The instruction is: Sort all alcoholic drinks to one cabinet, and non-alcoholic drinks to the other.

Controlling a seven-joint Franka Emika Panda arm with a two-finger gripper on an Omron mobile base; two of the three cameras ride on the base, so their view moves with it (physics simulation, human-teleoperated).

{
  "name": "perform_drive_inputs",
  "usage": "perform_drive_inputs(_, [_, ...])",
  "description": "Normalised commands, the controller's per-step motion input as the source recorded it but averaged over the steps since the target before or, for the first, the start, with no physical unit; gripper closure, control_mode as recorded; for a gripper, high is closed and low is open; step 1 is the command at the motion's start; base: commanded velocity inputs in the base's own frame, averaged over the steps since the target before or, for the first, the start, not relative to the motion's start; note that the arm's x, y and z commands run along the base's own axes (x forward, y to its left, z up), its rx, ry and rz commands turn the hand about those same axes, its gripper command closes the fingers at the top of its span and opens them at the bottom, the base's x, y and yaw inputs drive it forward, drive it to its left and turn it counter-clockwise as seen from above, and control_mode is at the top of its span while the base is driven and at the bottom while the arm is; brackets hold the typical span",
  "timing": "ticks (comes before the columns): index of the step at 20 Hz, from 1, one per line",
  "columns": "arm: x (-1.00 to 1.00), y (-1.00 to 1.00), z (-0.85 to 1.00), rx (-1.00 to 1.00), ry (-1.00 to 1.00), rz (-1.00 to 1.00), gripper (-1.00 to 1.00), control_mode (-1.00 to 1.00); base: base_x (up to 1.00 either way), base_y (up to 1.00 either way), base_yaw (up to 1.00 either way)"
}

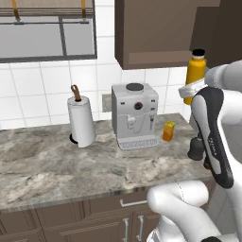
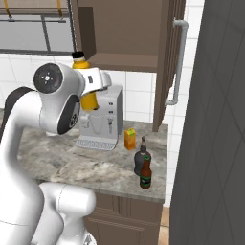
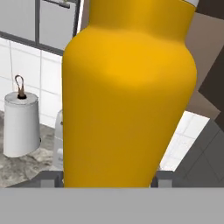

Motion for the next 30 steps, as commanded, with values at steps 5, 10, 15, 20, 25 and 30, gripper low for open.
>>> perform_drive_inputs(5, [0.02, 0.11, 0.3, 0.09, 0.0, 0.04, 1.0, -1.0, 0.0, 0.0, 0.0])
perform_drive_inputs(10, [0.05, 0.05, 0.18, 0.07, 0.0, 0.01, 1.0, -1.0, 0.0, 0.0, 0.0])
perform_drive_inputs(15, [0.07, 0.01, 0.1, 0.02, 0.0, 0.0, 1.0, -1.0, 0.0, 0.0, 0.0])
perform_drive_inputs(20, [0.13, 0.0, 0.09, 0.01, 0.0, 0.0, 1.0, -1.0, 0.0, 0.0, 0.0])
perform_drive_inputs(25, [0.19, 0.01, 0.09, 0.01, 0.0, 0.0, 1.0, -1.0, 0.0, 0.0, 0.0])
perform_drive_inputs(30, [0.2, 0.0, 0.05, 0.02, 0.0, 0.01, 1.0, -1.0, 0.0, 0.0, 0.0])
